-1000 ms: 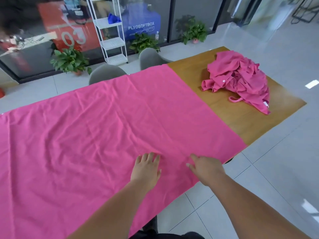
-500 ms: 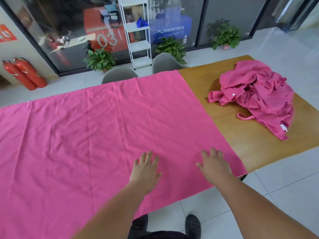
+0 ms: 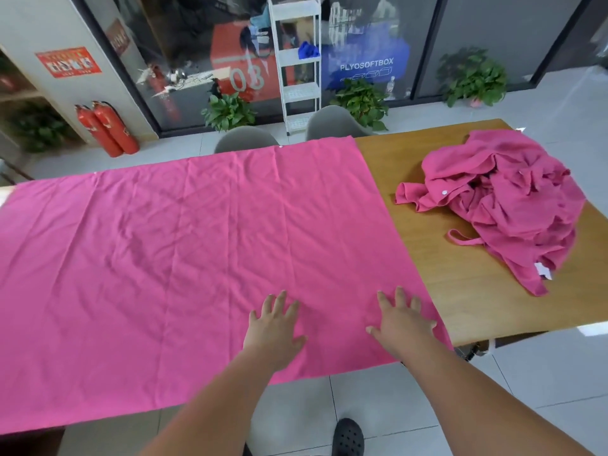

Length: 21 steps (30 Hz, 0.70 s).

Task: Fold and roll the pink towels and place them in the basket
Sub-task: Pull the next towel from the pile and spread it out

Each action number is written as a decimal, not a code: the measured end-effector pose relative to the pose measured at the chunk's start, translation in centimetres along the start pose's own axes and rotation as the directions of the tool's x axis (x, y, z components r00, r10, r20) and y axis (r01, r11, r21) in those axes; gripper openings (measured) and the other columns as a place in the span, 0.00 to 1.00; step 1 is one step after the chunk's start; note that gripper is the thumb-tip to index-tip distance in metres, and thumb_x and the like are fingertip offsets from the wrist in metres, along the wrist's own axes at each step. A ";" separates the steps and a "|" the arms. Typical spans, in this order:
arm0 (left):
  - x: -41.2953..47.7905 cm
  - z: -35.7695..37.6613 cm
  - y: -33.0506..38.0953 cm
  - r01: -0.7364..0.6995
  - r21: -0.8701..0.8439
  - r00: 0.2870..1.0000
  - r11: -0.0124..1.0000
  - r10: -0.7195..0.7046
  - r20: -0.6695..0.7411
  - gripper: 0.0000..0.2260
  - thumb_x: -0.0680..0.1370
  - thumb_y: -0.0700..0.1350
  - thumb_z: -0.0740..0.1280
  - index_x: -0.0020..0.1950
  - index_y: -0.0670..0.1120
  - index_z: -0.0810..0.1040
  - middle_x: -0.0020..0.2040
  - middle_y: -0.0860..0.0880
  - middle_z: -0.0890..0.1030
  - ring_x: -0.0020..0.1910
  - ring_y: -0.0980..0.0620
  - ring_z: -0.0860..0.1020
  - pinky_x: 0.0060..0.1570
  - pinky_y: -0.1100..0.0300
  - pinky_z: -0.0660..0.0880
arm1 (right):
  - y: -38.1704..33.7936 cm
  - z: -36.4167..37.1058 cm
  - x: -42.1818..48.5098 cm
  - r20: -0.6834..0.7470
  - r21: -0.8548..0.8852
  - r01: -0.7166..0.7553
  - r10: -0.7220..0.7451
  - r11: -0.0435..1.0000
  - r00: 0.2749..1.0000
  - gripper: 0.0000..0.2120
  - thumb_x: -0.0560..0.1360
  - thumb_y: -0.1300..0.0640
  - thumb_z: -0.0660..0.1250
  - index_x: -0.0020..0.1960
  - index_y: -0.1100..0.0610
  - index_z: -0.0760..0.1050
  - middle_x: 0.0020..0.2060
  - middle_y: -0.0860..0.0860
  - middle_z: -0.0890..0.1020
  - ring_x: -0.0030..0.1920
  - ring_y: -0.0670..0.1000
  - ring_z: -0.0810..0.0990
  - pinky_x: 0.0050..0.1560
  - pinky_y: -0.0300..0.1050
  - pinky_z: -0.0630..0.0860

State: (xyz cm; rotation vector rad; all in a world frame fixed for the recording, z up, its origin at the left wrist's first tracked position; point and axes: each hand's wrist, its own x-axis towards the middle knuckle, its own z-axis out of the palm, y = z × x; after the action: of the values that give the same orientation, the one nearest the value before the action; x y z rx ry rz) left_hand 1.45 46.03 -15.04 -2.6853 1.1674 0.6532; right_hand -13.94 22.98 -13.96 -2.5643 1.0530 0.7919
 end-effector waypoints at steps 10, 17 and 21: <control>-3.7 -3.3 -7.2 0.088 -0.094 0.981 0.992 -0.103 -0.165 0.36 0.84 0.65 0.60 0.86 0.53 0.49 0.86 0.45 0.51 0.85 0.40 0.51 0.82 0.41 0.56 | -10.4 -3.9 -1.3 -0.109 -0.104 0.243 -0.253 0.965 0.961 0.42 0.82 0.31 0.58 0.86 0.44 0.41 0.85 0.55 0.44 0.84 0.66 0.46 0.79 0.72 0.55; -10.5 -2.8 -18.0 0.218 -0.194 0.940 0.957 -0.259 -0.222 0.36 0.84 0.68 0.56 0.86 0.54 0.48 0.87 0.47 0.50 0.85 0.41 0.51 0.82 0.41 0.56 | -24.2 -3.9 -5.5 -0.158 -0.165 0.408 -0.432 0.898 0.888 0.40 0.82 0.29 0.53 0.86 0.44 0.43 0.85 0.55 0.46 0.84 0.65 0.46 0.81 0.69 0.51; -15.4 -1.6 -25.1 0.289 -0.240 0.910 0.927 -0.344 -0.232 0.36 0.84 0.68 0.55 0.86 0.54 0.48 0.87 0.46 0.50 0.85 0.41 0.51 0.82 0.41 0.55 | -32.8 -2.5 -8.9 -0.140 -0.197 0.474 -0.503 0.858 0.853 0.40 0.82 0.28 0.52 0.86 0.43 0.42 0.85 0.54 0.45 0.84 0.63 0.45 0.81 0.68 0.50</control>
State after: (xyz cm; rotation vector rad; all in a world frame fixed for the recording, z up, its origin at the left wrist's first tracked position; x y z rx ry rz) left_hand 10.86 73.09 -7.90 -3.1176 0.7074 0.3765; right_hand 5.05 50.11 -5.86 -2.8951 0.3385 0.5176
